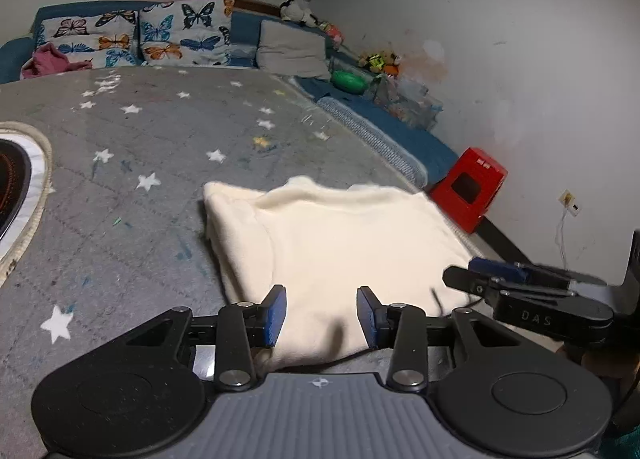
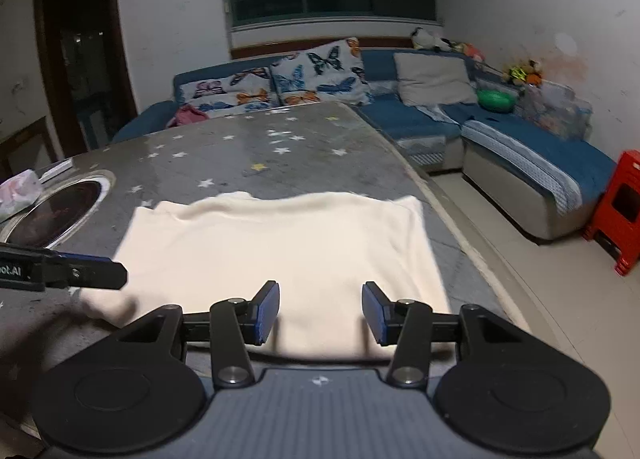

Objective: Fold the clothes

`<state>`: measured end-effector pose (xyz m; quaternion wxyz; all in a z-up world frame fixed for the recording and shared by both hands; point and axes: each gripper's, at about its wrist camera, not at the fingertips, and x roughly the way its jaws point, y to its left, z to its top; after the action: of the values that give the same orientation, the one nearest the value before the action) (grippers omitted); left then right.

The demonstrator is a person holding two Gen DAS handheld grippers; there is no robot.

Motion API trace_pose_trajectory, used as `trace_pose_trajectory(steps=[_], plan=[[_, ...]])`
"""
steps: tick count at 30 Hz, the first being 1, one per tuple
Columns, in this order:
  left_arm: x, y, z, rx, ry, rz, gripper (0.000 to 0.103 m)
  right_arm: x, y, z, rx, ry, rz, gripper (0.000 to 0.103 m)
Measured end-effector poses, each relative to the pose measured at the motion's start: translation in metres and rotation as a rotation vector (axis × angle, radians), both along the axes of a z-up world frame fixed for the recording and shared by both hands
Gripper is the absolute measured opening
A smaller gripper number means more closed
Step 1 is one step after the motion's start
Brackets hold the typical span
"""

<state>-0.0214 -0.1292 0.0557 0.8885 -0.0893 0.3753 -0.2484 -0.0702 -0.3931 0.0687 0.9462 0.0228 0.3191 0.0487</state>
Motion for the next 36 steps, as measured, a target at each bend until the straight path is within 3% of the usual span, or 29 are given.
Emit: trace_pose_trajectory(steps=[7,17,24,29,33,36], plan=[[-0.001,0.001,-0.007,-0.001,0.014,0.015,0.042,0.011,0.020,-0.014,-0.031,0.041,0.041,0.047],[-0.007,0.008,0.001,0.003,-0.007,0.043,0.042,0.013,0.041,-0.001,-0.036,0.003,0.107,0.053],[-0.001,0.018,-0.014,0.019,0.063,0.078,0.043,0.018,0.054,-0.009,-0.069,0.039,0.129,0.057],[-0.003,0.021,-0.011,0.022,0.056,0.088,0.050,0.015,0.058,-0.003,-0.085,0.028,0.136,0.066],[-0.005,0.025,-0.008,0.031,0.050,0.106,0.062,0.014,0.061,-0.003,-0.089,0.027,0.134,0.076],[-0.007,0.030,-0.006,0.041,0.047,0.124,0.071,0.012,0.062,-0.003,-0.087,0.025,0.130,0.077]])
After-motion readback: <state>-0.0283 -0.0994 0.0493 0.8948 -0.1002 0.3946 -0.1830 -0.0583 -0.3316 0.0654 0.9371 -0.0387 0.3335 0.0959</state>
